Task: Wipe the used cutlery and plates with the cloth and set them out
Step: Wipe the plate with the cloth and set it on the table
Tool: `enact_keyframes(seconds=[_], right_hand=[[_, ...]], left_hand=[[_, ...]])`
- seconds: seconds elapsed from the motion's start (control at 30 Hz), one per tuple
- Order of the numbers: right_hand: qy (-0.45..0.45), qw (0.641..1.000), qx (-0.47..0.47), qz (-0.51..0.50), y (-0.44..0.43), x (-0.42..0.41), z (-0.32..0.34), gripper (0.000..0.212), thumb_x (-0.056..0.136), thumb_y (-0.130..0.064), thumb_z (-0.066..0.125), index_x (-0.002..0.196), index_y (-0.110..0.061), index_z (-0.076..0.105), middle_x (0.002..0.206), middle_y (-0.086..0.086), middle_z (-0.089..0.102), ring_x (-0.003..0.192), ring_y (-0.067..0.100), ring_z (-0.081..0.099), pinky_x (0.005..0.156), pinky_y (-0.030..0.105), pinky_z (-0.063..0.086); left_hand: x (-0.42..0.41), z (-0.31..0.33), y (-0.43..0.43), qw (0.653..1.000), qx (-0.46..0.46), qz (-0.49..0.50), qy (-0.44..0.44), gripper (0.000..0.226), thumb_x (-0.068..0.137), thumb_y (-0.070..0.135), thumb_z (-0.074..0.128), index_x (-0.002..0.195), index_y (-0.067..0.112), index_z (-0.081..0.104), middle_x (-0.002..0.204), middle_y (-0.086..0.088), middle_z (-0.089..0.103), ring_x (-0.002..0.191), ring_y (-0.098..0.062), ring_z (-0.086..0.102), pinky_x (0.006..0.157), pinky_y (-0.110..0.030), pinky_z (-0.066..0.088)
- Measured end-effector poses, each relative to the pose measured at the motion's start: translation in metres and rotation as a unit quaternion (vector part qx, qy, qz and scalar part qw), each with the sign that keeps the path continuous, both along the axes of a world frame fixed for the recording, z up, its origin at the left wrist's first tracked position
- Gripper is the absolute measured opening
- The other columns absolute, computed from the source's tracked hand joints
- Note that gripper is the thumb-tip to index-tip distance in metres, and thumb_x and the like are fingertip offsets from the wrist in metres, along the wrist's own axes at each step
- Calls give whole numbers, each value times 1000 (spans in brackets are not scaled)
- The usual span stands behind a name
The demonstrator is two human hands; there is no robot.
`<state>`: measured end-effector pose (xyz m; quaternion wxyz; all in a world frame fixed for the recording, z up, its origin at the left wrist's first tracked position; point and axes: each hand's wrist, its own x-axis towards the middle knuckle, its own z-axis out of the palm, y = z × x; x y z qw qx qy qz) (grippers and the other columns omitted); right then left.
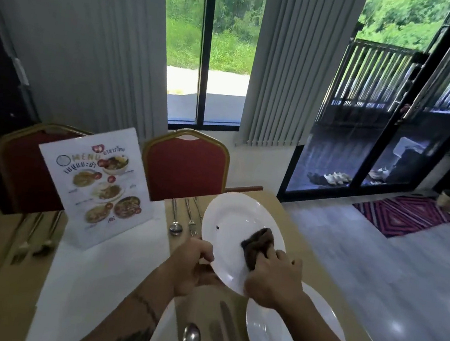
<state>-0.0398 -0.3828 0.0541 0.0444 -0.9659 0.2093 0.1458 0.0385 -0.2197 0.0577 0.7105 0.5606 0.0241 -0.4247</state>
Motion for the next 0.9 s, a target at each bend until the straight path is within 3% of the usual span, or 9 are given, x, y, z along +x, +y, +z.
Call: enact_keyframes(seconds=[0.1,0.2,0.37,0.47,0.57,0.73,0.9], right_hand=[[-7,1000,14,-14,12,4,1,75,86,-44,46,155,-21,27,167,10,17,151,33,15,118,62,12],[-49,998,50,2,29,11,6,79,84,-38,55,154,-22,24,167,8,15,151,32,12,118,60,14],[-192,966,165,59,62,14,23,67,76,-33,39,142,-23,43,150,4,43,134,31,36,111,50,34],[-260,937,210,99,79,10,23,56,79,-35,46,133,-22,56,138,1,57,125,24,47,111,46,40],[-292,917,233,142,87,5,18,44,89,-40,53,131,-29,62,136,-7,61,125,15,51,113,46,41],[-235,938,144,208,77,-2,27,32,91,-30,62,123,-32,69,133,-13,59,115,13,53,97,37,53],[-147,982,-26,119,68,-12,43,21,90,-22,52,105,-18,66,121,0,56,109,21,50,78,31,47]], left_hand=[[-9,5,21,999,35,-22,-23,30,79,-4,44,99,0,66,97,-18,60,88,-40,61,71,-49,61],[-10,16,38,997,58,-43,-37,32,78,-3,47,101,0,69,100,-20,66,87,-38,66,70,-47,61],[-9,28,63,992,63,-93,-56,39,78,-1,47,110,-8,68,107,-27,69,92,-39,68,76,-45,60],[-10,32,70,992,50,-92,-73,36,82,-4,43,107,-9,68,101,-24,69,91,-37,68,74,-45,61],[-8,35,77,996,11,-53,-74,41,83,-6,40,115,3,65,111,-28,67,97,-42,66,72,-46,60],[-6,32,88,996,-56,22,-64,42,82,-7,40,115,5,62,103,-23,65,94,-40,65,80,-54,59],[-6,33,93,993,-77,38,-85,42,78,-6,44,106,14,69,98,-15,68,87,-35,62,84,-55,58]])
